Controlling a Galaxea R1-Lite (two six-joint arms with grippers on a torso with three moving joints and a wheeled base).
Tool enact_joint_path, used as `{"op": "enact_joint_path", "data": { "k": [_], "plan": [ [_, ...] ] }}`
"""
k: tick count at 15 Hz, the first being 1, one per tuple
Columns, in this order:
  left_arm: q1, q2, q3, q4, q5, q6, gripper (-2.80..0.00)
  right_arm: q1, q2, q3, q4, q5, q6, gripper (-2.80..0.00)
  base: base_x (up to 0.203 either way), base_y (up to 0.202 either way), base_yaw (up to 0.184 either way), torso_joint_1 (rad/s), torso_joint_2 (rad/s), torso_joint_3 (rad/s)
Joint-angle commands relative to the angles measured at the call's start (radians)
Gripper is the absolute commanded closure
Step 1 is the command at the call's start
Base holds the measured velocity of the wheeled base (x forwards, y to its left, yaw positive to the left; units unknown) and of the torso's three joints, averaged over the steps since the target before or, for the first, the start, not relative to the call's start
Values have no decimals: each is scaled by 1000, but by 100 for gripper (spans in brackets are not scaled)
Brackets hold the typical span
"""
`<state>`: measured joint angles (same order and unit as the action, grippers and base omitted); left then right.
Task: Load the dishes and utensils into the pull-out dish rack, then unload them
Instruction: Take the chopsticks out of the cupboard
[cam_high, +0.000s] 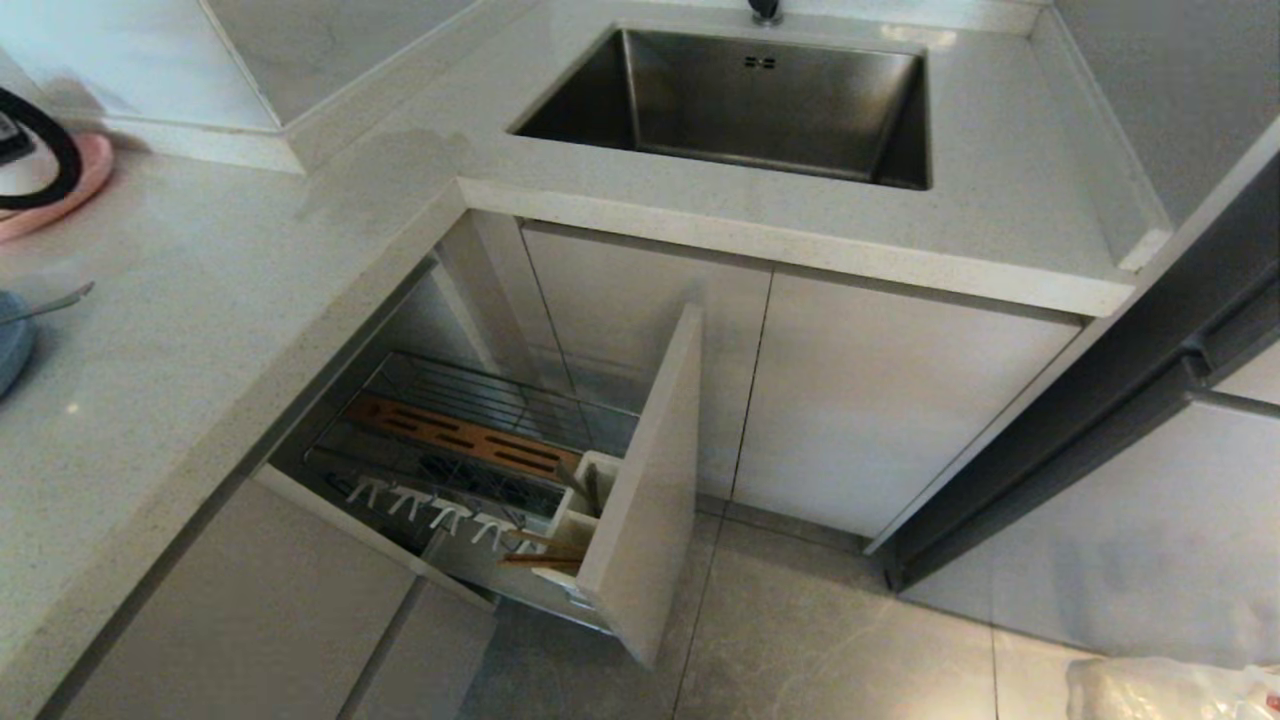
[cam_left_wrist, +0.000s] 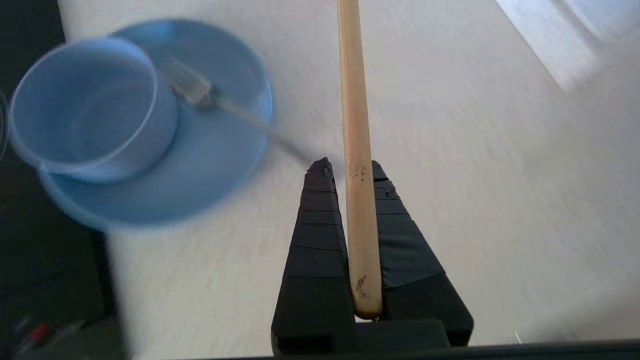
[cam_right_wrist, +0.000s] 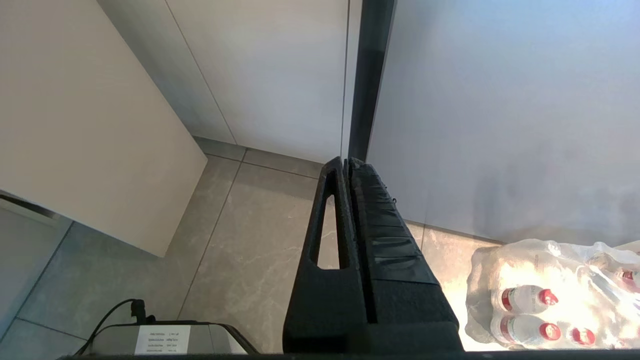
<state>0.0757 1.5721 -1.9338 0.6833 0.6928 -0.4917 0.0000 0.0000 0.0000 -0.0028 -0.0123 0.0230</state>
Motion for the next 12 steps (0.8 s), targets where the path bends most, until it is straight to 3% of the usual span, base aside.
{"op": "enact_joint_path", "data": {
  "k": [1, 8, 12],
  "plan": [
    [14, 94, 0, -19, 9, -2, 0, 0, 0, 0, 0, 0, 0, 0, 0, 0, 0, 0, 0, 0],
    [19, 265, 1, -134, 26, 1, 0, 0, 2, 0, 0, 0, 0, 0, 0, 0, 0, 0, 0, 0],
    [27, 300, 0, -146, 28, 2, 0, 0, 2, 0, 0, 0, 0, 0, 0, 0, 0, 0, 0, 0]
  ]
}}
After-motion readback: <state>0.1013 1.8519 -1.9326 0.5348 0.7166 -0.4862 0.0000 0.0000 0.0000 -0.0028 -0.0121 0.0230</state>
